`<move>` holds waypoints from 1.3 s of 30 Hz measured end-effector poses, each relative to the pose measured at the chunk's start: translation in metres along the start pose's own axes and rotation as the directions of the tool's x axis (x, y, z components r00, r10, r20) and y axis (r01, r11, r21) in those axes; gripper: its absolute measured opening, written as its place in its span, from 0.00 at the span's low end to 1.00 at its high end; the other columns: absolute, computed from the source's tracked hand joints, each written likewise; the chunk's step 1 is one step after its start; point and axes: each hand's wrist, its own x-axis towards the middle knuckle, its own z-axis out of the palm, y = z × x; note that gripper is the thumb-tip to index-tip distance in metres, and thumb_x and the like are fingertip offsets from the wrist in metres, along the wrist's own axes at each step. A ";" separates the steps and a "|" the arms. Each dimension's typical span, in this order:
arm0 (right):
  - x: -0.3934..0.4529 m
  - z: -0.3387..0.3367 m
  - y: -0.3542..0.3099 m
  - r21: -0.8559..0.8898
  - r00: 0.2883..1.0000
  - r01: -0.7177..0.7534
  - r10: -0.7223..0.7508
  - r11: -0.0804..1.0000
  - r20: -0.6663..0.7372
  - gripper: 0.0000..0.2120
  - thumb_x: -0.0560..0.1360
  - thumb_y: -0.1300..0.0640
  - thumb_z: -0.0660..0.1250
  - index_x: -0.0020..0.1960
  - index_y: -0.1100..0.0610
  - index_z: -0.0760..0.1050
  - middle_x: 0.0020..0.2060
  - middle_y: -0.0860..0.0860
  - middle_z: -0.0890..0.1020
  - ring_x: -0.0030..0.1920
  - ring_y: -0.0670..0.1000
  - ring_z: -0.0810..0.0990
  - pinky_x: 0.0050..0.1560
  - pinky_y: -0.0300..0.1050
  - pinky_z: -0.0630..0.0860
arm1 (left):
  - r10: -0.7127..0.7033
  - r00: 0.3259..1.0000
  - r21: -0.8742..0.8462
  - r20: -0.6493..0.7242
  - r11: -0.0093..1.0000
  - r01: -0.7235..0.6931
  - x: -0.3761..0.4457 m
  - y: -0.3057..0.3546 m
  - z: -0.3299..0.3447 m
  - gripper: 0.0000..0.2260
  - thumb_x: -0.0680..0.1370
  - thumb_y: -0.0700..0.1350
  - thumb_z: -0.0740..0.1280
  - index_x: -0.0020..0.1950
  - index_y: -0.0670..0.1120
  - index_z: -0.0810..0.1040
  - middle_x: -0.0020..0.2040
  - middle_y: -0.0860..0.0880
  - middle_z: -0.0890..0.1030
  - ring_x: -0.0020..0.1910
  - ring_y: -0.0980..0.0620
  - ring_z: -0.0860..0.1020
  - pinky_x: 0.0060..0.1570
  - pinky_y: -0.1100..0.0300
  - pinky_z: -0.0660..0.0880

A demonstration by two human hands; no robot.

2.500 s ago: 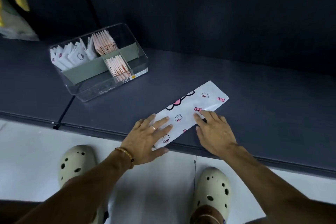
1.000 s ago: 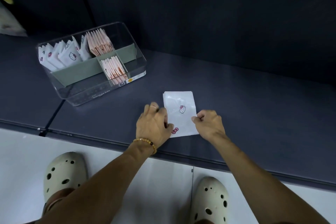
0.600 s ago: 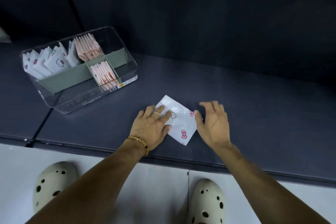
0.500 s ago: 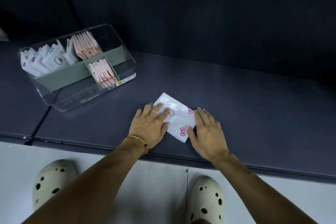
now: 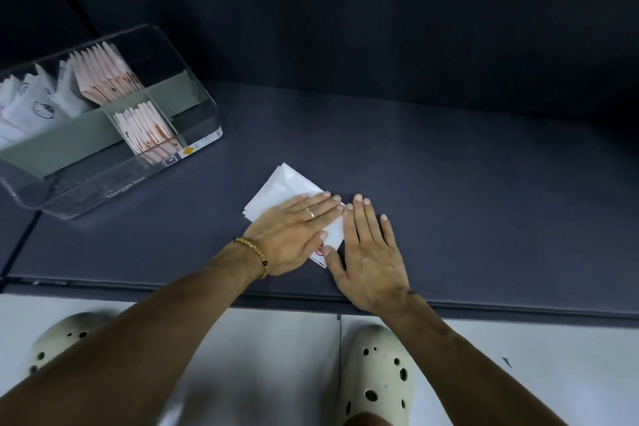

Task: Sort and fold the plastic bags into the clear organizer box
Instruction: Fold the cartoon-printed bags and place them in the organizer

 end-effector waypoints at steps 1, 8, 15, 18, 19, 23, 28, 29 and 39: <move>0.000 0.000 0.000 -0.003 1.000 -0.003 0.003 1.000 0.002 0.39 0.77 0.37 0.37 0.78 0.62 0.44 0.78 0.58 0.45 0.78 0.54 0.43 0.75 0.52 0.40 | -0.001 1.000 0.004 -0.003 1.000 0.001 -0.001 -0.006 -0.002 0.25 0.82 0.52 0.47 0.78 0.48 0.48 0.78 0.51 0.49 0.77 0.56 0.45 0.75 0.58 0.42; 0.000 -0.002 -0.001 -0.001 1.000 -0.015 0.015 1.000 0.019 0.38 0.77 0.37 0.38 0.78 0.61 0.44 0.78 0.57 0.45 0.78 0.53 0.43 0.75 0.52 0.39 | -0.200 0.980 0.040 0.003 0.979 0.199 -0.007 -0.024 -0.003 0.36 0.75 0.66 0.41 0.78 0.47 0.43 0.78 0.51 0.44 0.76 0.56 0.40 0.74 0.57 0.39; -0.001 -0.007 0.000 -0.002 0.999 0.008 -0.008 1.000 0.045 0.38 0.78 0.36 0.38 0.78 0.60 0.42 0.78 0.55 0.44 0.78 0.52 0.41 0.75 0.50 0.37 | -0.401 0.912 0.048 0.085 0.916 0.398 -0.037 -0.070 -0.014 0.34 0.76 0.66 0.38 0.77 0.49 0.39 0.78 0.54 0.41 0.76 0.56 0.38 0.74 0.53 0.39; -0.013 -0.016 0.000 -0.026 0.998 0.053 -0.053 0.998 0.017 0.36 0.79 0.38 0.44 0.77 0.63 0.54 0.77 0.58 0.56 0.77 0.56 0.52 0.76 0.54 0.46 | -0.427 0.902 -0.058 0.068 0.900 0.431 -0.035 -0.055 -0.016 0.31 0.80 0.60 0.48 0.78 0.48 0.44 0.78 0.52 0.47 0.77 0.54 0.44 0.74 0.52 0.41; -0.019 -0.019 -0.001 -0.047 0.996 0.085 -0.085 0.995 -0.005 0.34 0.79 0.39 0.46 0.74 0.63 0.61 0.74 0.59 0.63 0.75 0.57 0.60 0.75 0.56 0.52 | -0.425 0.905 -0.092 0.023 0.901 0.425 -0.036 -0.049 -0.018 0.29 0.80 0.56 0.52 0.78 0.48 0.47 0.78 0.49 0.54 0.76 0.51 0.50 0.74 0.53 0.45; -0.037 -0.029 -0.005 -0.059 0.949 0.278 -0.284 0.959 -0.140 0.21 0.77 0.45 0.56 0.53 0.59 0.78 0.51 0.53 0.79 0.53 0.56 0.76 0.56 0.52 0.72 | -0.363 0.922 -0.064 -0.131 0.932 0.358 -0.051 -0.023 -0.022 0.22 0.78 0.51 0.59 0.72 0.51 0.65 0.66 0.49 0.70 0.60 0.47 0.68 0.57 0.52 0.64; -0.036 -0.038 -0.010 -0.057 0.893 0.448 -0.450 0.892 -0.028 0.26 0.72 0.38 0.61 0.59 0.56 0.75 0.61 0.52 0.76 0.61 0.54 0.73 0.58 0.49 0.70 | -0.310 0.951 0.041 -0.011 0.950 0.311 -0.068 -0.009 -0.024 0.23 0.78 0.59 0.57 0.72 0.54 0.65 0.75 0.50 0.62 0.71 0.48 0.59 0.64 0.51 0.60; -0.034 -0.038 -0.010 -0.071 0.881 0.472 -0.470 0.879 0.045 0.30 0.71 0.35 0.60 0.63 0.55 0.73 0.65 0.52 0.73 0.65 0.54 0.70 0.62 0.50 0.69 | -0.319 0.948 0.042 -0.016 0.947 0.319 -0.071 -0.003 -0.026 0.22 0.78 0.57 0.59 0.71 0.53 0.67 0.75 0.49 0.62 0.71 0.47 0.59 0.65 0.51 0.59; -0.039 -0.034 -0.008 -0.029 0.889 0.457 -0.456 0.889 0.038 0.28 0.72 0.39 0.65 0.67 0.54 0.72 0.66 0.48 0.73 0.65 0.52 0.69 0.62 0.46 0.65 | -0.366 0.931 0.017 0.005 0.931 0.366 -0.121 0.053 -0.014 0.35 0.71 0.70 0.58 0.71 0.51 0.67 0.65 0.50 0.71 0.61 0.48 0.68 0.58 0.55 0.66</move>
